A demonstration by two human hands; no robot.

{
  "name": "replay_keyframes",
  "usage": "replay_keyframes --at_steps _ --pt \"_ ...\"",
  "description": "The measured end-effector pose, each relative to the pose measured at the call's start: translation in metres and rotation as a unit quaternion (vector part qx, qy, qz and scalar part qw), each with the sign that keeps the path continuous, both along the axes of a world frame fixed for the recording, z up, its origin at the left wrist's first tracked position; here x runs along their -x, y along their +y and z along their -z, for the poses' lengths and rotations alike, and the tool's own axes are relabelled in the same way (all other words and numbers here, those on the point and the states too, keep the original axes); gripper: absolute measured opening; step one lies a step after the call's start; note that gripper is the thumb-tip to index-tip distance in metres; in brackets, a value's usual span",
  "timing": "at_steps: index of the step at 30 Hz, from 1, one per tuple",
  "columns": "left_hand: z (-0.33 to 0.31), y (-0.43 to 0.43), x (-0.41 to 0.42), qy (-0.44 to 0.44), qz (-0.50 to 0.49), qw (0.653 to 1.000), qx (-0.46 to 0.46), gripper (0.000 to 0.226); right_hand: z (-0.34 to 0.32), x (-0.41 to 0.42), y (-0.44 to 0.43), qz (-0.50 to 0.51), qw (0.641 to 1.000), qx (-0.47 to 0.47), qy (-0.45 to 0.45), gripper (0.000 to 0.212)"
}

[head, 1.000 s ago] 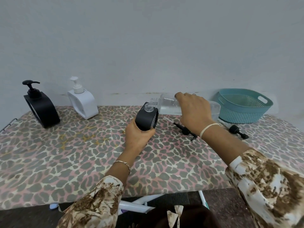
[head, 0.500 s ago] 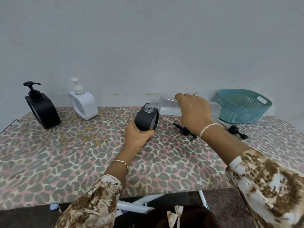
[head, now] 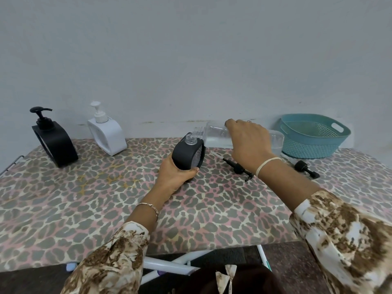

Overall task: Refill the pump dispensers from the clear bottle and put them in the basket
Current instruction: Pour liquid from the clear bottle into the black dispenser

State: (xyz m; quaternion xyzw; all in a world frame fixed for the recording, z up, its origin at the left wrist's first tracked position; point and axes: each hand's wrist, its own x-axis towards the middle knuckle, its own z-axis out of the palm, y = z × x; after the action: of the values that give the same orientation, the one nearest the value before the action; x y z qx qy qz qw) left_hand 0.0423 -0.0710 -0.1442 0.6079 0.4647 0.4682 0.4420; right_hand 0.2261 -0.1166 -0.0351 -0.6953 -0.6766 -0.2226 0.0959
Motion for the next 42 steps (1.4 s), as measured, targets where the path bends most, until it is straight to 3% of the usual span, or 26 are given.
replay_keyframes --at_steps 42 --pt "0.004 0.012 0.009 0.020 0.012 0.999 0.040 0.048 0.000 0.002 -0.004 -0.001 1.000 0.012 0.010 0.032"
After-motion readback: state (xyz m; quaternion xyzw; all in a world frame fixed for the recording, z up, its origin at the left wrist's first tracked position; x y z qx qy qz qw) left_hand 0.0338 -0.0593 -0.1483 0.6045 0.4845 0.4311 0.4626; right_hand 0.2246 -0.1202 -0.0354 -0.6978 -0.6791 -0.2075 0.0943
